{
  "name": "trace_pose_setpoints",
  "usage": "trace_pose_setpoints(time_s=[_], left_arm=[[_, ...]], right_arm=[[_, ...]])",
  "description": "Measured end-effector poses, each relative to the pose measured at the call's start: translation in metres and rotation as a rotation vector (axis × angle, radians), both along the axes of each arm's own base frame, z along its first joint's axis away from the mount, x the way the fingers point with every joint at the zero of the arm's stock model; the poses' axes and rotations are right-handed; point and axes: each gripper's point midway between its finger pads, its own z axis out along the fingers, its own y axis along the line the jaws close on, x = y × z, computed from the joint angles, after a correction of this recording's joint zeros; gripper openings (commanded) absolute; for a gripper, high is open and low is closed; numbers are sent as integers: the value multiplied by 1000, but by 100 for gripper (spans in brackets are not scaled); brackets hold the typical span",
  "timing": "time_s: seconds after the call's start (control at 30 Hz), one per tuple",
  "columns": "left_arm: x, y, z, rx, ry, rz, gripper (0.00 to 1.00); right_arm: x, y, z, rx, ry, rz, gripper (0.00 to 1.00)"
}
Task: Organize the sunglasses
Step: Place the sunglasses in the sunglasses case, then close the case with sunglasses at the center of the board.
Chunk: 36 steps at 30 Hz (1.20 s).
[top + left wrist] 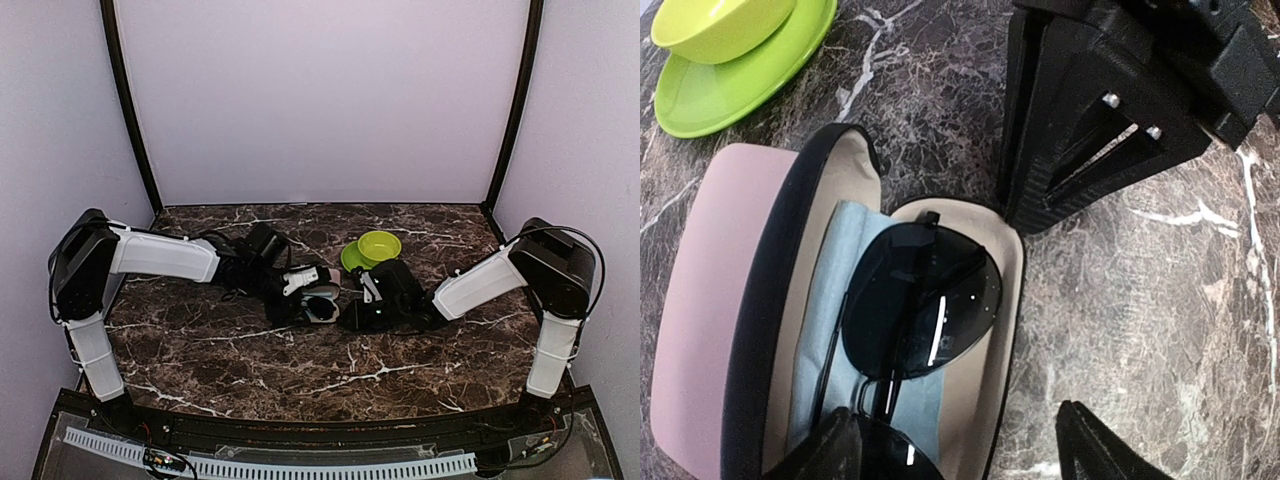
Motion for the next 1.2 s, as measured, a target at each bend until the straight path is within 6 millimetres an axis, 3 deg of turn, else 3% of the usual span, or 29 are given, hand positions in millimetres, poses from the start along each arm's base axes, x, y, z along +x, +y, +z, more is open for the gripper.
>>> trace_pose_setpoints(time_s=[0.37, 0.57, 0.8, 1.2], left_arm=[[-6, -4, 33, -116, -43, 2, 70], [-16, 6, 39, -158, -33, 46, 69], [-25, 43, 49, -222, -7, 305, 70], [-8, 74, 38, -323, 135, 774, 75]], right_arm=[[1, 0, 0, -3, -3, -5, 14], [1, 0, 0, -3, -3, -4, 14], [1, 0, 0, -3, -4, -4, 14], [-1, 2, 1, -3, -5, 1, 14]])
